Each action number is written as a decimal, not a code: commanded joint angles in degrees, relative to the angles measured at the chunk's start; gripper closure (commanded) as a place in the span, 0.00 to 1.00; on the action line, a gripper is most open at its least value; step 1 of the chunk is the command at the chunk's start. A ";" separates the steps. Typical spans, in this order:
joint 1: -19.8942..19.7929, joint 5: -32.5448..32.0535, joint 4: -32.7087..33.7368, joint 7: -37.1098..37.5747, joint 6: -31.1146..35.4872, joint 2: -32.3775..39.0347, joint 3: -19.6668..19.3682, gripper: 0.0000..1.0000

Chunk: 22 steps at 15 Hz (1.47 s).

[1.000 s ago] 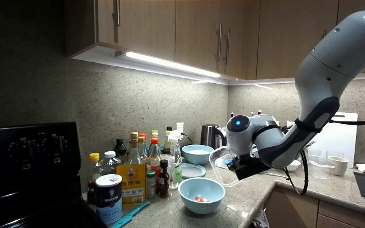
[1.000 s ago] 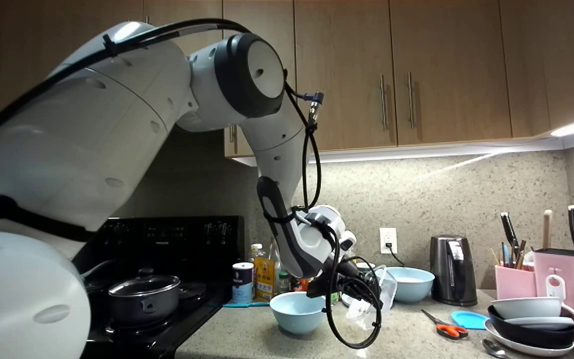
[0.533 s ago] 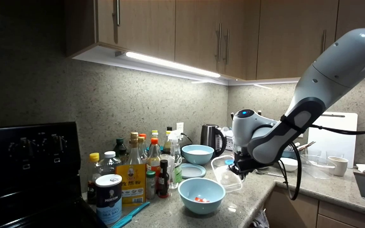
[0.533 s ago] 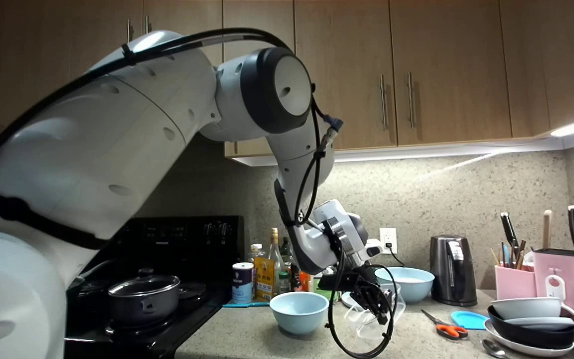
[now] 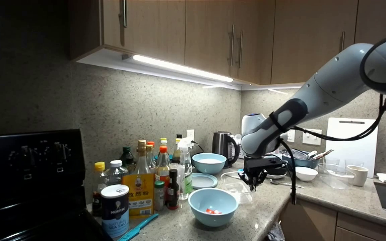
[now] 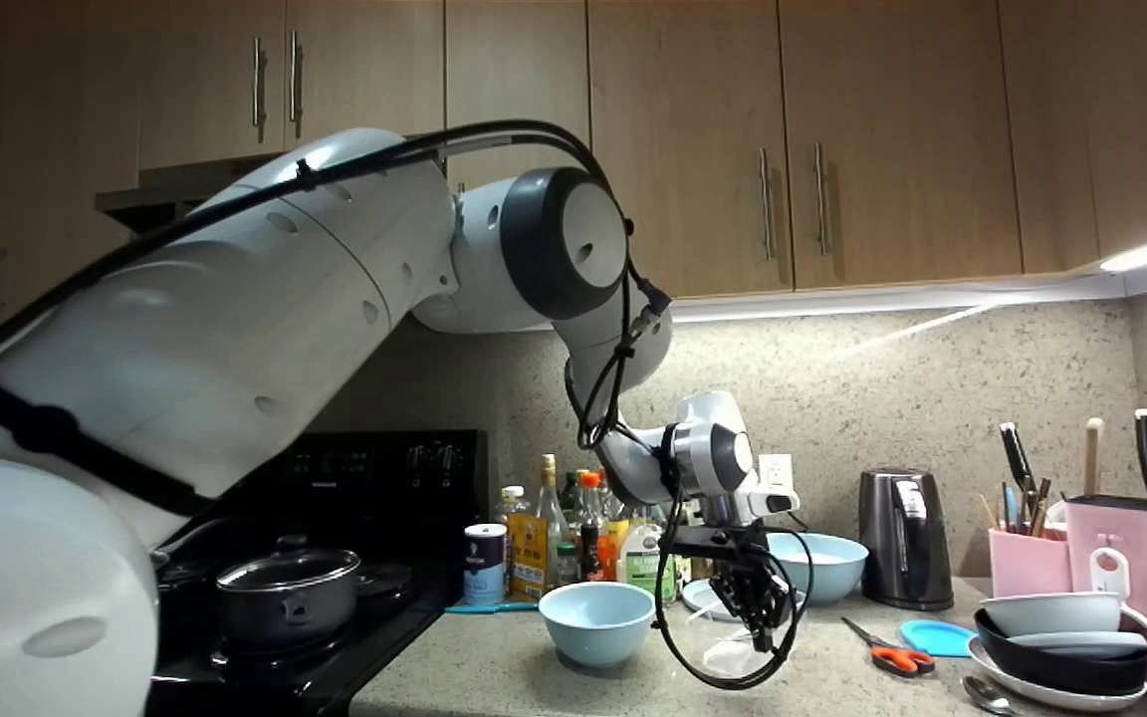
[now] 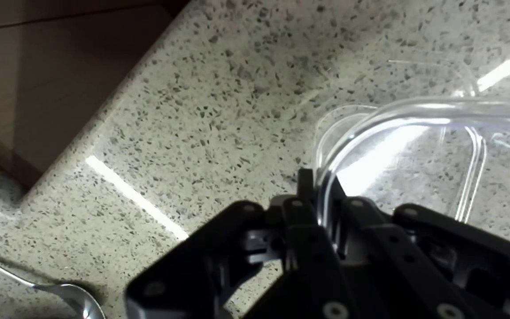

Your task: Pour the contents from the clear bowl into the blue bowl

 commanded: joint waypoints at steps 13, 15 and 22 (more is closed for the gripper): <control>21.82 -8.89 1.67 7.83 -0.61 2.11 -20.11 0.01; 27.25 -15.09 -1.64 14.35 1.74 -1.19 -23.86 0.00; 34.20 -34.73 -2.96 35.25 -1.48 -5.54 -26.40 0.00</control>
